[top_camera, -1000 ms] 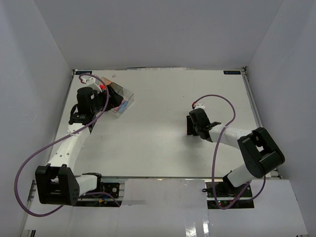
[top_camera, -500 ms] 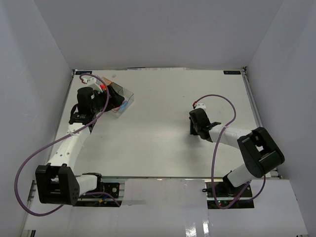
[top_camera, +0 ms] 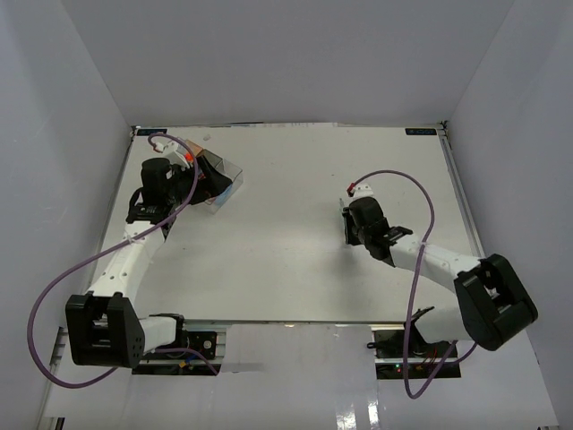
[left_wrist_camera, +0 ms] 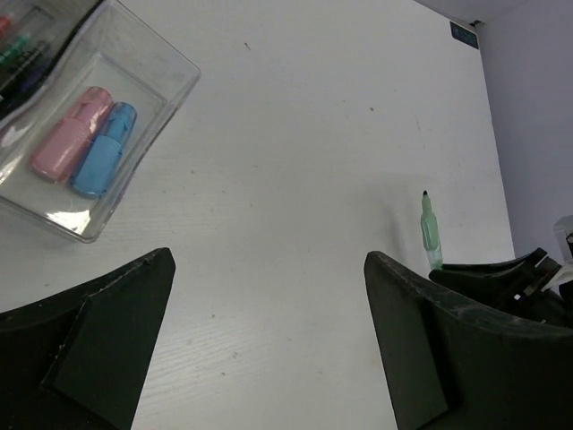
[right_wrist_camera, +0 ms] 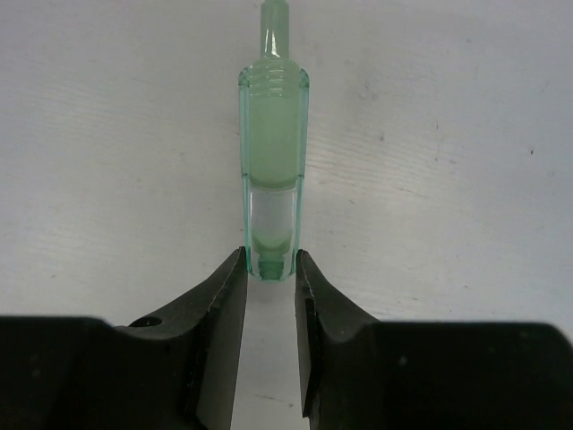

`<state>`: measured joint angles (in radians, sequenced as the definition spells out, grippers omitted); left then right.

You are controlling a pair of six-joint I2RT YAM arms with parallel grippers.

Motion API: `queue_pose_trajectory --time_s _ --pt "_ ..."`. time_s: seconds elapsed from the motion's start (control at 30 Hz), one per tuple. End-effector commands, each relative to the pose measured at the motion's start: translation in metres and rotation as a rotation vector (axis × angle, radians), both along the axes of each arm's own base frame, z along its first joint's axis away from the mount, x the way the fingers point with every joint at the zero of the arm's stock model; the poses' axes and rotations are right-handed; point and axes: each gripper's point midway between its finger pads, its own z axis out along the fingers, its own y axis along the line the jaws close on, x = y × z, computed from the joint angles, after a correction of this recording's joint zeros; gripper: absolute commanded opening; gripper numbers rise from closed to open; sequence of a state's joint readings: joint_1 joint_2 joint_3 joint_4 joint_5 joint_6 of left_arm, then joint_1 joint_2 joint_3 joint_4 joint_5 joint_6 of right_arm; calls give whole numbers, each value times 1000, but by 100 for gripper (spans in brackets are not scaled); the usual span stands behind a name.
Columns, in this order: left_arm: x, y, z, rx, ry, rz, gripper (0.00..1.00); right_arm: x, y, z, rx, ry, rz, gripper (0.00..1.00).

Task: Sort the stationery into containers
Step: Pick up the pen from the center of the board, then close the pen cap on the pen.

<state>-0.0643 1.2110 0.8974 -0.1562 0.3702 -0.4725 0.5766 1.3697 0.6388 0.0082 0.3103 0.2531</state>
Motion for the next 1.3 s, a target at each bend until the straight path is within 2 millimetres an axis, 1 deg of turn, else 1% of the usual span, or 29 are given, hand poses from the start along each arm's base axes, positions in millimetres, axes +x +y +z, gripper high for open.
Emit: queue_pose_trajectory --time_s 0.0,0.03,0.07,0.1,0.13,0.17,0.23,0.27,0.33,0.37,0.4,0.47,0.5,0.57,0.6,0.63,0.73,0.77,0.87,0.97,1.03,1.13,1.23,1.27 --pt "-11 -19 9 -87 8 -103 98 4 31 63 61 -158 150 20" --pt "-15 -23 10 -101 12 -122 98 3 37 75 81 -187 180 17" --pt "-19 -26 11 -119 19 -141 98 -1 45 93 126 -223 230 15" --pt "-26 -34 13 -152 32 -184 98 -4 53 103 142 -247 276 14" --pt "-30 -37 15 -166 34 -202 98 -6 59 117 168 -274 310 14" --pt "-34 -39 19 -178 29 -217 98 -12 68 132 211 -303 365 14" --pt "-44 -48 21 -209 42 -254 98 -19 79 149 240 -339 439 15" --pt "-47 -50 22 -219 43 -263 98 -26 89 162 277 -356 498 15" --pt "-57 -63 26 -245 56 -305 98 -32 98 174 289 -381 560 16" --pt "-60 -69 28 -251 57 -319 98 -37 103 184 305 -398 597 16" --pt "-67 -82 29 -256 62 -358 98 -40 108 189 311 -412 620 17" --pt "-72 -96 34 -265 58 -378 98 -44 113 192 317 -424 653 17" --pt "-81 -111 37 -265 57 -419 98 -45 116 196 315 -448 674 17" --pt "-81 -122 48 -275 28 -422 98 -48 118 197 313 -467 705 17" --pt "-85 -131 52 -280 21 -436 98 -49 119 197 315 -475 711 17" --pt "-84 -134 60 -287 -5 -434 98 -50 120 195 317 -473 718 17" --pt "-79 -139 73 -290 -43 -398 98 -51 122 192 310 -468 733 18" --pt "-77 -141 80 -292 -60 -394 98 -51 123 189 305 -460 736 18" --pt "-71 -147 88 -296 -72 -379 98 -51 125 186 296 -459 743 18" --pt "-67 -153 91 -312 -67 -366 98 -50 127 185 292 -469 743 18" --pt "-63 -159 87 -316 -49 -353 97 -50 127 184 285 -474 740 18" --pt "-59 -166 82 -312 -34 -339 92 -48 128 181 271 -472 740 18" --pt "-56 -174 76 -304 -17 -338 89 -47 129 179 259 -472 739 18" --pt "-57 -177 75 -303 -11 -343 86 -47 129 179 257 -471 740 18"
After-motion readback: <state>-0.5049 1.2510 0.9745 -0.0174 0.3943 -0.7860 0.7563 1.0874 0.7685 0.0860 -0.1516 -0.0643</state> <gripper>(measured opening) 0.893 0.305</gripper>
